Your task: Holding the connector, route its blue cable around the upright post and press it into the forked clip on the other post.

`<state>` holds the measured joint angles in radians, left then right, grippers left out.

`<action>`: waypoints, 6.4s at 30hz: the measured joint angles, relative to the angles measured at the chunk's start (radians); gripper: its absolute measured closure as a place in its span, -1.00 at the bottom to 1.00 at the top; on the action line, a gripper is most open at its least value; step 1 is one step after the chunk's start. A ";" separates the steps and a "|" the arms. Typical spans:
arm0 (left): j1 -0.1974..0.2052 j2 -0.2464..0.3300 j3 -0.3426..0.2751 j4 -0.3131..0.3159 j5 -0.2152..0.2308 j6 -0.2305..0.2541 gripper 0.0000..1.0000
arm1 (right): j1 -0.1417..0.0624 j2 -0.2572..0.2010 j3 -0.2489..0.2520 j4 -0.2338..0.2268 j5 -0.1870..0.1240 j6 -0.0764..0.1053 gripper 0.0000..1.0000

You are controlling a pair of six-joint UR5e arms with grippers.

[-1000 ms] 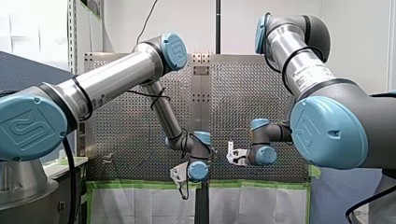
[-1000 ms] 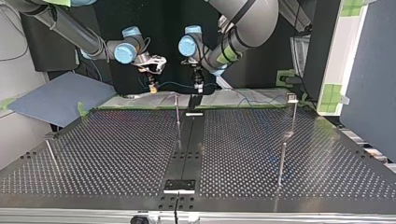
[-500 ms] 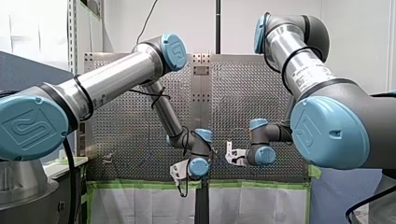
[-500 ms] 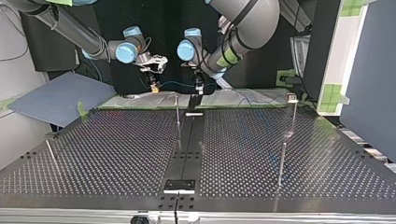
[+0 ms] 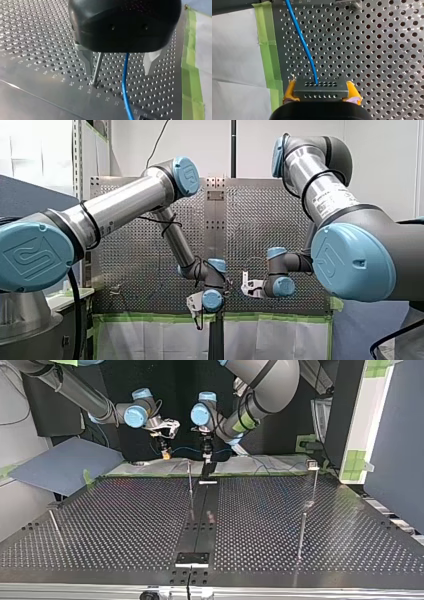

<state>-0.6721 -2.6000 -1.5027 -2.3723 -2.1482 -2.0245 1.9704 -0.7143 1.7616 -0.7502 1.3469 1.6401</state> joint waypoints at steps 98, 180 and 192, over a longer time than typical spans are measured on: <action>-0.012 -0.001 0.121 -0.115 -0.069 0.217 0.69 | -0.103 0.000 -0.050 0.001 0.050 0.015 1.00; 0.007 0.059 0.071 -0.221 0.167 0.301 -1.00 | -0.109 0.000 -0.080 0.006 0.061 0.009 1.00; -0.027 0.059 0.069 -0.220 0.122 0.300 -1.00 | -0.110 0.000 -0.081 0.006 0.060 0.009 1.00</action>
<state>-0.6991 -2.5408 -1.4338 -2.5920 -2.0261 -1.7244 1.8604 -0.7143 1.6811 -0.7441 1.4071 1.6493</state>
